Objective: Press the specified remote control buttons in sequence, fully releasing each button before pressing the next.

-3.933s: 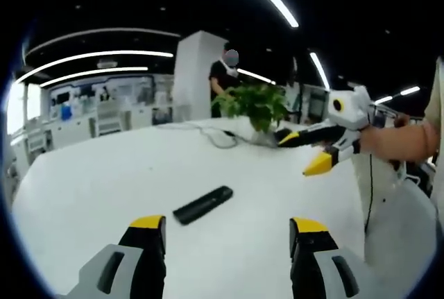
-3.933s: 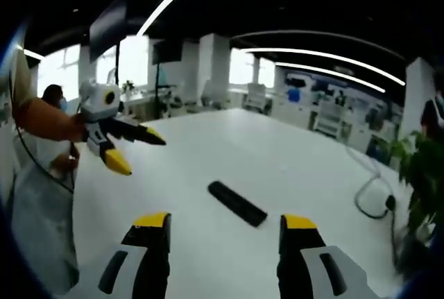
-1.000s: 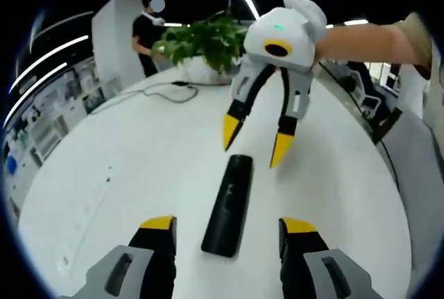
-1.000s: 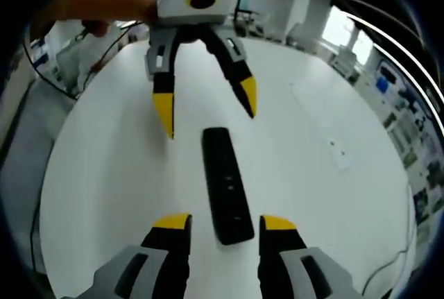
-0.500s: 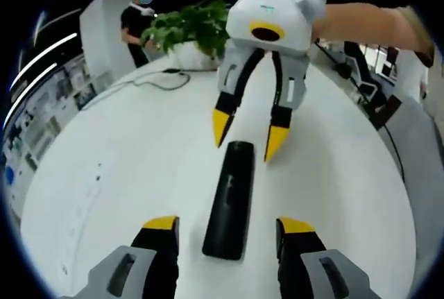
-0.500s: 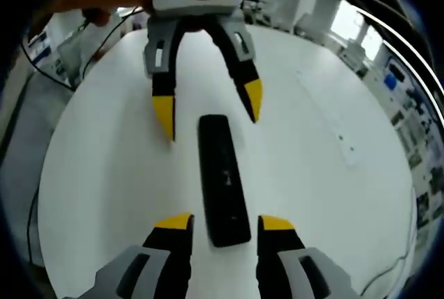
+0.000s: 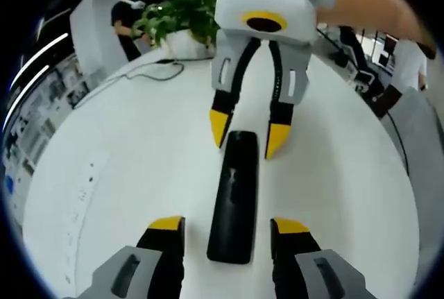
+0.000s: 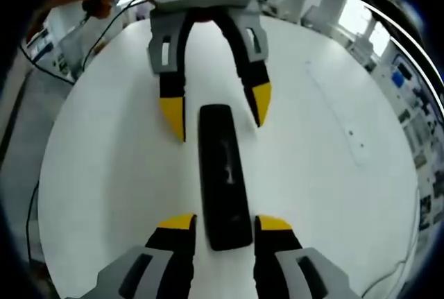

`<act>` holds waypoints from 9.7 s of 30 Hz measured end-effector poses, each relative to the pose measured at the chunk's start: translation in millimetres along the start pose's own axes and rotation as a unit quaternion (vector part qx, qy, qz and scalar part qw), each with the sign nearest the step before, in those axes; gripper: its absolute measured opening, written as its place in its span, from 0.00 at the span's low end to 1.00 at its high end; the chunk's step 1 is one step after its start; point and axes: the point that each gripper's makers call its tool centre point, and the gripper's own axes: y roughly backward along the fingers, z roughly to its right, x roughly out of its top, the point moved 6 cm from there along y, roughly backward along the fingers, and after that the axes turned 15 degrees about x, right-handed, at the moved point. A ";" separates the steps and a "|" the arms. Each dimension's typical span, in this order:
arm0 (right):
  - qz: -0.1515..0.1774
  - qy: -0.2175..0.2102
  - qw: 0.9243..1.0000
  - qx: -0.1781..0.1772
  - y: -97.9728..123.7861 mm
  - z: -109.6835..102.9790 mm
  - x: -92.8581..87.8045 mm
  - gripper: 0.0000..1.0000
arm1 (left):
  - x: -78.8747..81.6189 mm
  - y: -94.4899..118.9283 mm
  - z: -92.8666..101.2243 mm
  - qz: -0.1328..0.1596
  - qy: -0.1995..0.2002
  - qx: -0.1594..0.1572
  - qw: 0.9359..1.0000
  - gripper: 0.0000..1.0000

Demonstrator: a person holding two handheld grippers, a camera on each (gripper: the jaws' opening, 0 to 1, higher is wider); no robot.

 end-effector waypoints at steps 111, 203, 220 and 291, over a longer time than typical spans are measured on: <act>0.006 0.015 1.000 0.027 -3.8 -166.0 3.0 0.22 | 5.7 72.8 146.3 -0.017 -0.005 -0.047 0.999 0.24; 0.028 0.008 0.998 0.055 -50.1 -246.3 0.5 0.22 | -36.9 101.8 237.3 0.037 0.055 -0.049 0.997 0.25; 0.041 0.004 0.998 0.048 -32.8 -249.7 -1.9 0.21 | -37.5 99.4 236.2 0.037 0.051 -0.048 0.997 0.25; -0.093 0.012 0.992 0.088 -34.9 -248.6 2.1 0.00 | -41.9 102.5 239.2 0.048 0.049 -0.044 0.997 0.25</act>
